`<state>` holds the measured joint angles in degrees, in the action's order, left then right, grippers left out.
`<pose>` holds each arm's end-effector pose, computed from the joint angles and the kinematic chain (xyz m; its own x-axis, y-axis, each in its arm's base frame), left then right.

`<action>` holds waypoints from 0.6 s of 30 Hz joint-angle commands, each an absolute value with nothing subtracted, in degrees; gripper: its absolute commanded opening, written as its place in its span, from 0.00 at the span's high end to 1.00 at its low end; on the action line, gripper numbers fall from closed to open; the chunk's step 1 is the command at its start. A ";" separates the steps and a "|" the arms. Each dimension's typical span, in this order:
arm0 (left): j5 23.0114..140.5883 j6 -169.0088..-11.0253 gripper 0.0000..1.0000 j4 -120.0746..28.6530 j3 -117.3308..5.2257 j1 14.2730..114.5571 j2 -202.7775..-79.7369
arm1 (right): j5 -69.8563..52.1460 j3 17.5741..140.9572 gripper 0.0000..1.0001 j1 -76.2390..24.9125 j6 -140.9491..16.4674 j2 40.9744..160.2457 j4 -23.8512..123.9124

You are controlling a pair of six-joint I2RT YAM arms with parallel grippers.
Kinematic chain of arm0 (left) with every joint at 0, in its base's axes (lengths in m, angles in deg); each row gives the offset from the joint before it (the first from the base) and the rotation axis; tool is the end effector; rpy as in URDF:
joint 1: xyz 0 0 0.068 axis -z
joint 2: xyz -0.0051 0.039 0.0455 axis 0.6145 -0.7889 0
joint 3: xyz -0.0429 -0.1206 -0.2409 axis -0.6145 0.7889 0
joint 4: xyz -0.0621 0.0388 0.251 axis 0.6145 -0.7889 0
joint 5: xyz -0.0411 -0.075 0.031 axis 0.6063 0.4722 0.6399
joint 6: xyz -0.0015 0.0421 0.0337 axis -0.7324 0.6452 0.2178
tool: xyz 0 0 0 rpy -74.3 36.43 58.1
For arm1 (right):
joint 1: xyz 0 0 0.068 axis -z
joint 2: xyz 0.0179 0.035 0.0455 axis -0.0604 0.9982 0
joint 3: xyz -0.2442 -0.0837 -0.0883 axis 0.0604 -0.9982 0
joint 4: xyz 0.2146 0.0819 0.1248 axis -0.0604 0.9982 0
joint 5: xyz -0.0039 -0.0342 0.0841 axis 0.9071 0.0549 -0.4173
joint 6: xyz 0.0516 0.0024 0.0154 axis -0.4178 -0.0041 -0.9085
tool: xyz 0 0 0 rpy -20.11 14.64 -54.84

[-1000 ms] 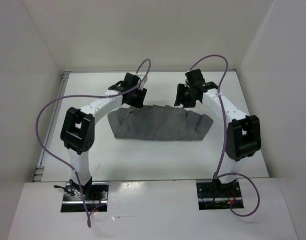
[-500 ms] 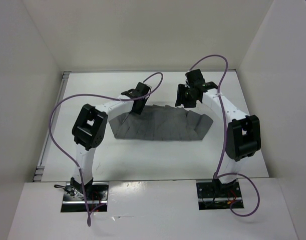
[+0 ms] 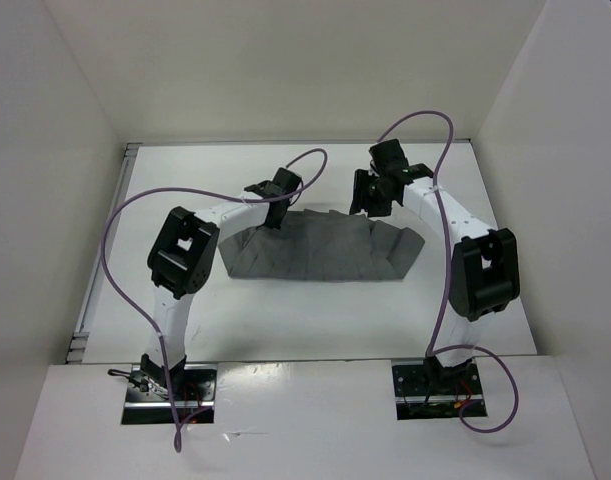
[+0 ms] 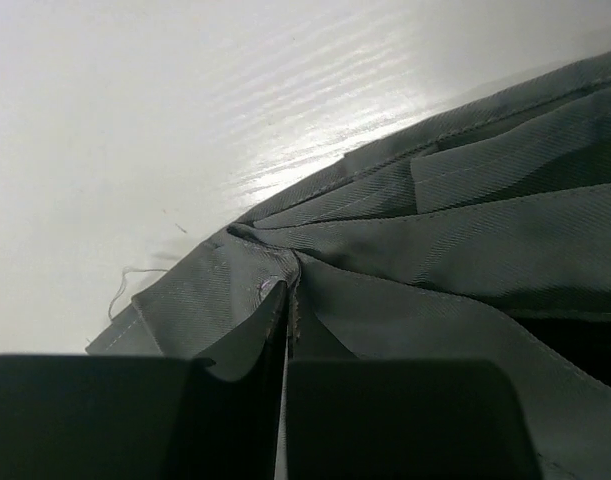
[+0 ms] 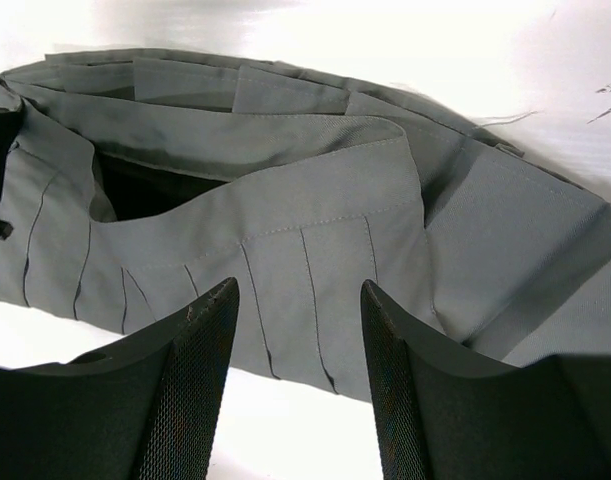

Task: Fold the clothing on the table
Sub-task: Fold the skirt

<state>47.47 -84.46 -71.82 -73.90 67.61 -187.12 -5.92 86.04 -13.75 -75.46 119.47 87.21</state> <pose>0.4055 -0.2133 0.1762 -0.7337 0.3100 -0.6046 0.1513 0.9421 0.2994 0.3616 0.1150 0.2670 -0.8543 0.0928 -0.5115 -0.0499 0.9648 0.2583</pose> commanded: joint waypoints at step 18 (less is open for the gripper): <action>54.46 -85.56 1.00 -73.48 -74.85 65.34 -179.85 | 7.22 89.58 0.54 -13.41 -75.64 130.62 84.60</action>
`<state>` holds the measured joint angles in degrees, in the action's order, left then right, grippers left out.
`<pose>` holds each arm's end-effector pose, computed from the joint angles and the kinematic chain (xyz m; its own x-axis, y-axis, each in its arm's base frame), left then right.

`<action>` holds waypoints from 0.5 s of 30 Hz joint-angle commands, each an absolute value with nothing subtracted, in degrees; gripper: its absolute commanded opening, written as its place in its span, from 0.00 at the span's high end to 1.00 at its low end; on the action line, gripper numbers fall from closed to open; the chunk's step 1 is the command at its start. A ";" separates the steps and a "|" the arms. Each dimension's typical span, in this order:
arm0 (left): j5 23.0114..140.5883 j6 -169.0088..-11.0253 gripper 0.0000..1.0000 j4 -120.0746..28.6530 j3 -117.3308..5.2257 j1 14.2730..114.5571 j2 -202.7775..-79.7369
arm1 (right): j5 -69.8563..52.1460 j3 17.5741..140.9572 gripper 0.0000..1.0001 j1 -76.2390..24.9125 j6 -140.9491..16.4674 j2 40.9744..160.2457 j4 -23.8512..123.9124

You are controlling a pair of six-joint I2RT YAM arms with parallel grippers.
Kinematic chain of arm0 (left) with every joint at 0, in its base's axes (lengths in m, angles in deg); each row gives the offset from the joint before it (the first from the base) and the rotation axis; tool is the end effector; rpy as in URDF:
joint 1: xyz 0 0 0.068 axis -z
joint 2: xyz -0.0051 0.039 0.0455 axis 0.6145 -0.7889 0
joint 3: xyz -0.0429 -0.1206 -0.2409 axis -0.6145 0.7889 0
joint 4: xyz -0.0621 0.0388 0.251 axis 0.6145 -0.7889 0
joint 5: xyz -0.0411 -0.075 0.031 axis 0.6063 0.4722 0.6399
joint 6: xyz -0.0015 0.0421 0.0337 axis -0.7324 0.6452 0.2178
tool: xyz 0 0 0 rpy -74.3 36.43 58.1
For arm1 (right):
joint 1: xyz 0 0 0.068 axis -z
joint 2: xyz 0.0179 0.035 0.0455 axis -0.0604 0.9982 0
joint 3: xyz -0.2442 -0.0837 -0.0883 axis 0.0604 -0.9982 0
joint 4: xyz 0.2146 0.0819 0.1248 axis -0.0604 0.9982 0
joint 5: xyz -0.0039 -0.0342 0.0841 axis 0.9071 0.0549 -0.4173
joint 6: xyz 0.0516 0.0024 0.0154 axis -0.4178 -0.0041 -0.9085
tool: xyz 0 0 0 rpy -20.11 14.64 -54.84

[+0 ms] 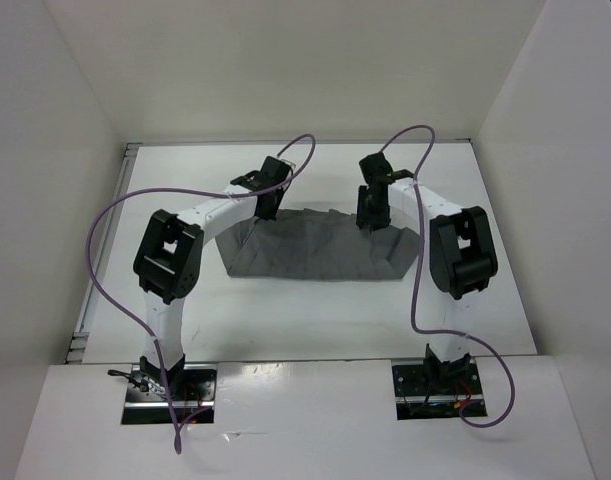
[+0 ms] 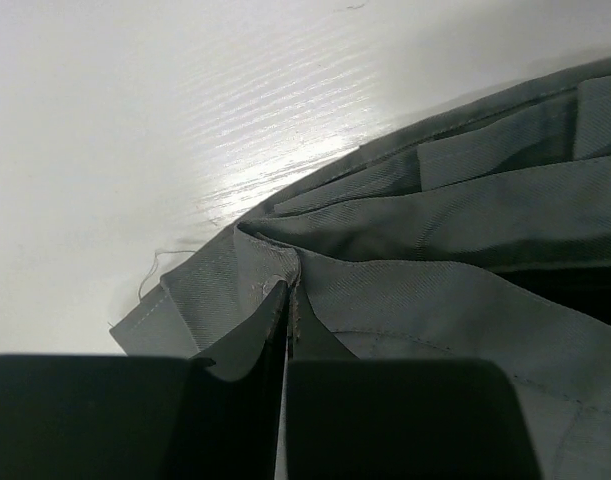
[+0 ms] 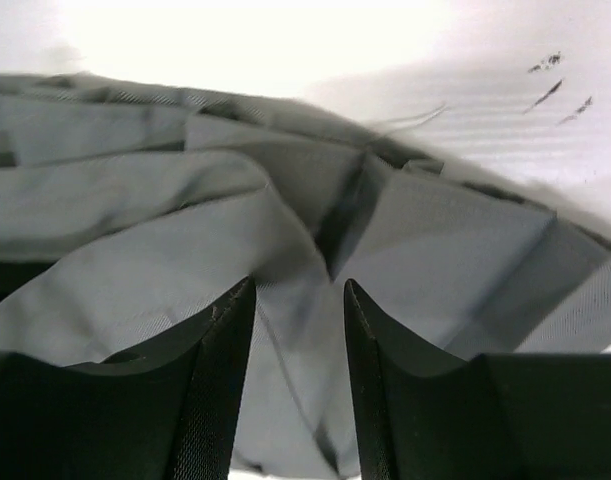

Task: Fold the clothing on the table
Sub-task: Fold the skirt

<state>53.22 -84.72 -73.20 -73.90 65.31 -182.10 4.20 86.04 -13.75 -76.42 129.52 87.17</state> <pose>0.4049 -0.1959 0.2115 -0.7181 0.2566 -0.6470 0.1624 0.9657 0.2027 0.3838 0.1154 0.2020 -0.9024 0.0938 -0.4205 0.0711 0.9950 0.0695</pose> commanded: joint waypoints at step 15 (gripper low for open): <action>59.99 -86.08 1.00 -72.96 -74.85 62.53 -181.43 | -4.64 90.03 1.00 -12.80 -72.21 133.70 79.58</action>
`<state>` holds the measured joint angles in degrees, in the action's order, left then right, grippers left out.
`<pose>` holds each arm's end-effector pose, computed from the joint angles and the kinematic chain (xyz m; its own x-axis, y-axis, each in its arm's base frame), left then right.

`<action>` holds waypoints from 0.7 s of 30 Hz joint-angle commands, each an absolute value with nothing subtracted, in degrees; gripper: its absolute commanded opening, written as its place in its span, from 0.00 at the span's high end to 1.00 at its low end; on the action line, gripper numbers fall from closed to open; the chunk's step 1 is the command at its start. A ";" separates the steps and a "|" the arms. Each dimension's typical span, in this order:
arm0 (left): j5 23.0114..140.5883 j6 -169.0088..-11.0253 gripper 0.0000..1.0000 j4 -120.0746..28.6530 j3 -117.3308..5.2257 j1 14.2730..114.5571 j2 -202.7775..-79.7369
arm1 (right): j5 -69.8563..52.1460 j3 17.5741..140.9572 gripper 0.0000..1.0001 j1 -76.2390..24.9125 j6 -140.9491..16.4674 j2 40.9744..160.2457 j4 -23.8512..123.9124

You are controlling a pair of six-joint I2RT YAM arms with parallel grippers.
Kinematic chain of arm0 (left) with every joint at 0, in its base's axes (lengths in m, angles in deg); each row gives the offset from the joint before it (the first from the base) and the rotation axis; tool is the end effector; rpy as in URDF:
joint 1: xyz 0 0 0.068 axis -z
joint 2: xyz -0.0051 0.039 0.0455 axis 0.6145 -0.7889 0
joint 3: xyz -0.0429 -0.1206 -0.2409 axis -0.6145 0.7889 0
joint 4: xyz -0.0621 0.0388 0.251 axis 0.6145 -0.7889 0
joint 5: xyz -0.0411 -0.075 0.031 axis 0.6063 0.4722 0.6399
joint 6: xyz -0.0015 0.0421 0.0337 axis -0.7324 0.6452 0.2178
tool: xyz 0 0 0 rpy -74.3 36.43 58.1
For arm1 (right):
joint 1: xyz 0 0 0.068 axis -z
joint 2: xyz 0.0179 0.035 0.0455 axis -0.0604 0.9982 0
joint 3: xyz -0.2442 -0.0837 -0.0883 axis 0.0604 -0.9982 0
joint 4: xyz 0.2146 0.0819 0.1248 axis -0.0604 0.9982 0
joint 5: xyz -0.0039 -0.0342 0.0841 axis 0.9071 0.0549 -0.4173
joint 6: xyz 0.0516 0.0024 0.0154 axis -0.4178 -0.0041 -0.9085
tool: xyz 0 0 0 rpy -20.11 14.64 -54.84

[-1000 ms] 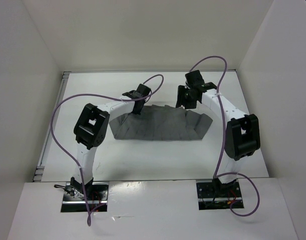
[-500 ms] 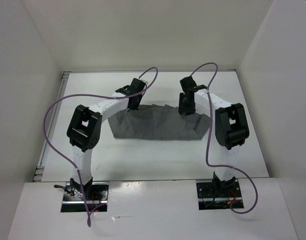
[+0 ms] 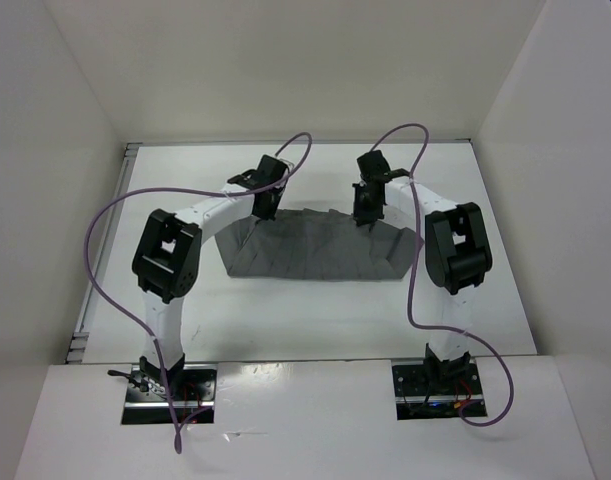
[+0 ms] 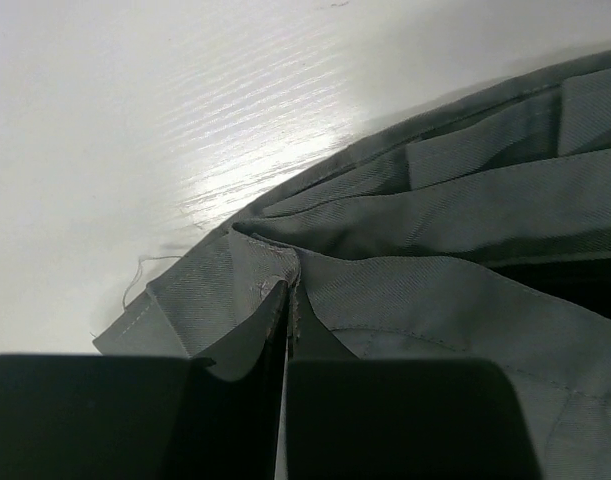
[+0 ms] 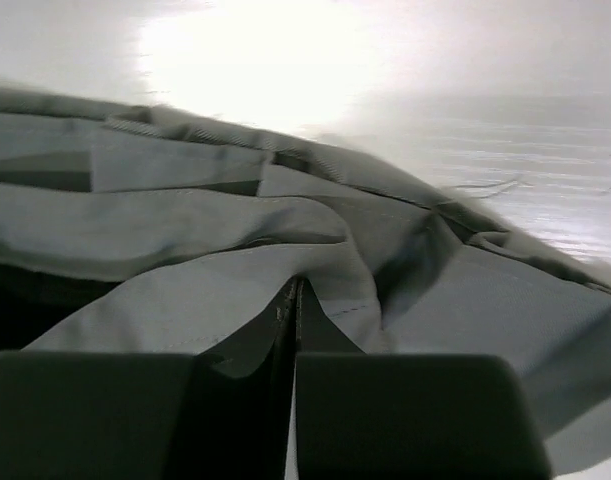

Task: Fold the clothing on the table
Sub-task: Fold the skirt

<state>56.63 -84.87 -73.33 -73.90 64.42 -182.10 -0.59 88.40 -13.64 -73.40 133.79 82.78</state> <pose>0.4072 -0.1915 0.2108 -0.7281 0.2434 -0.6408 0.1854 0.9699 0.1577 0.4027 0.1235 0.1884 -0.8982 0.0465 -0.4371 -0.0127 0.9912 0.1316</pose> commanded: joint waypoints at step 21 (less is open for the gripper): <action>72.22 -89.16 1.00 -72.95 -74.32 54.26 -179.23 | -17.82 91.79 0.52 -7.35 -70.90 134.31 79.41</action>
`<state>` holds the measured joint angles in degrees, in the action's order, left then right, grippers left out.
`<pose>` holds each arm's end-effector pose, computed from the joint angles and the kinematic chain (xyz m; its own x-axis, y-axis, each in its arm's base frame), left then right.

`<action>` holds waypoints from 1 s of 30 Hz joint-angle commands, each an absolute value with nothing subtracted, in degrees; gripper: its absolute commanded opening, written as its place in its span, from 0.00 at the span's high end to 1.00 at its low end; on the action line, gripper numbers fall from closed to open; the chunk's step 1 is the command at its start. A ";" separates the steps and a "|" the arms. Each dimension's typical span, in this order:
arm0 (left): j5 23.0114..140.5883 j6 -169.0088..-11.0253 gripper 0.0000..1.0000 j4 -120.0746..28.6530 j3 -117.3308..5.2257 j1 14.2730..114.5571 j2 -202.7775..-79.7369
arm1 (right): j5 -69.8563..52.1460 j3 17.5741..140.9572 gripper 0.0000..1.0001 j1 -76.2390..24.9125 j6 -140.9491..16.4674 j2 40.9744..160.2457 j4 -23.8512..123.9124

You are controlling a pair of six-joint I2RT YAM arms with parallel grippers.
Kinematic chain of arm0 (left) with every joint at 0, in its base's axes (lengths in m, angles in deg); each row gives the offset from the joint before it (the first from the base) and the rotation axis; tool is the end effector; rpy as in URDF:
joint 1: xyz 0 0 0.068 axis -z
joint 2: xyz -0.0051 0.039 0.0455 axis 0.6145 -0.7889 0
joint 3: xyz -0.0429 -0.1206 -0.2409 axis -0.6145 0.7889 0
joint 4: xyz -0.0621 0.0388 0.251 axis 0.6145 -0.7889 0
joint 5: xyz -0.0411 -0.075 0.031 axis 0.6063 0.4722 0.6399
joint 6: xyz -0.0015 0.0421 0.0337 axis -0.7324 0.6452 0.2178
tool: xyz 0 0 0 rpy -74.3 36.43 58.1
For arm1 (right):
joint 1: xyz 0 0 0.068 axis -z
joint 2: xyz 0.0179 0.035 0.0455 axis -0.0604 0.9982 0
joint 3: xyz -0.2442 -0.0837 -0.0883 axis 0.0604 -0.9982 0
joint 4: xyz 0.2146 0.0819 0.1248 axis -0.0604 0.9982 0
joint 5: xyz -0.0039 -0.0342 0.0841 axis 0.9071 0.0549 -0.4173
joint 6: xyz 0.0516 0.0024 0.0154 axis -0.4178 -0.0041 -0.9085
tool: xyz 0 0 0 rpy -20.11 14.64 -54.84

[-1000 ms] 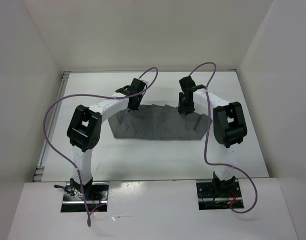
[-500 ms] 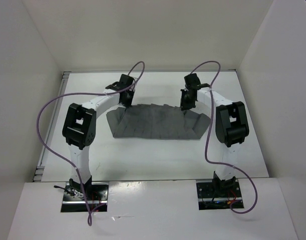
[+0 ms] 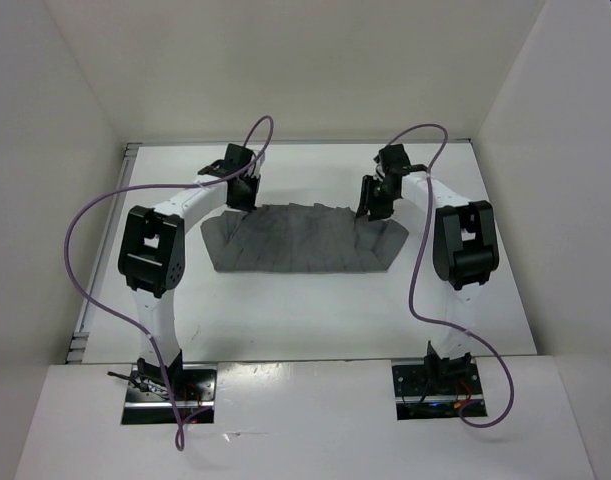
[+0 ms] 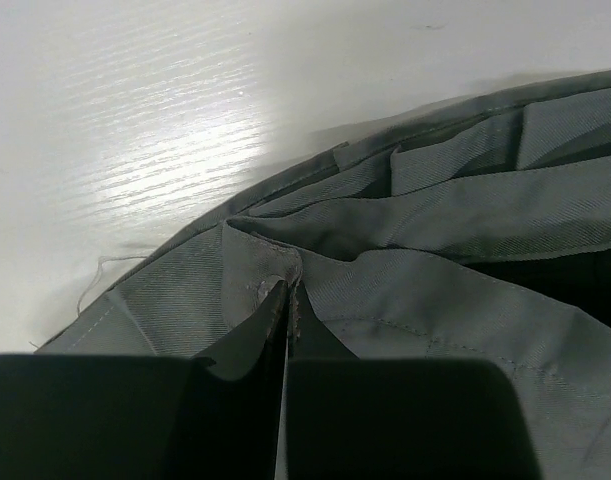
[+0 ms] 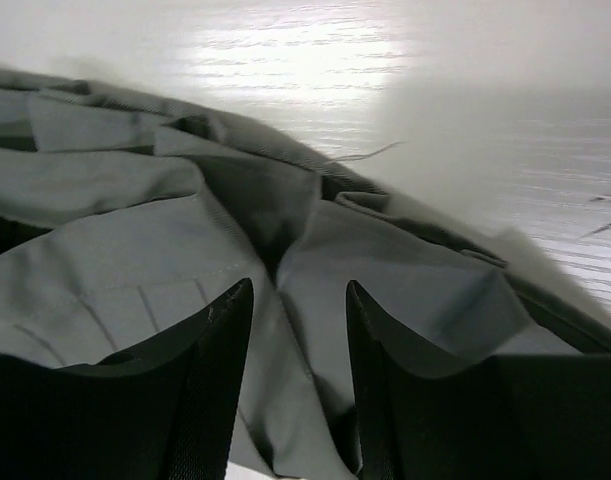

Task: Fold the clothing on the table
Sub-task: Fold the skirt

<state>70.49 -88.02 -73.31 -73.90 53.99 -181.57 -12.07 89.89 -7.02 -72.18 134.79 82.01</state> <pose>0.4328 -0.1228 0.2137 -0.7791 0.0516 -0.6248 0.1164 0.9912 -0.0634 0.4194 0.0844 0.1903 -0.9050 0.1204 -0.4079 -0.0062 0.9553 0.2957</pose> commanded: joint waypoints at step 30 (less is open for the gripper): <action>71.52 -92.50 1.00 -75.24 -76.60 48.29 -181.08 | -10.79 92.49 1.00 -4.71 -75.03 135.54 83.44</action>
<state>72.00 -91.13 -74.27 -74.05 49.29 -181.57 -15.06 93.87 -6.03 -74.12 138.81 81.29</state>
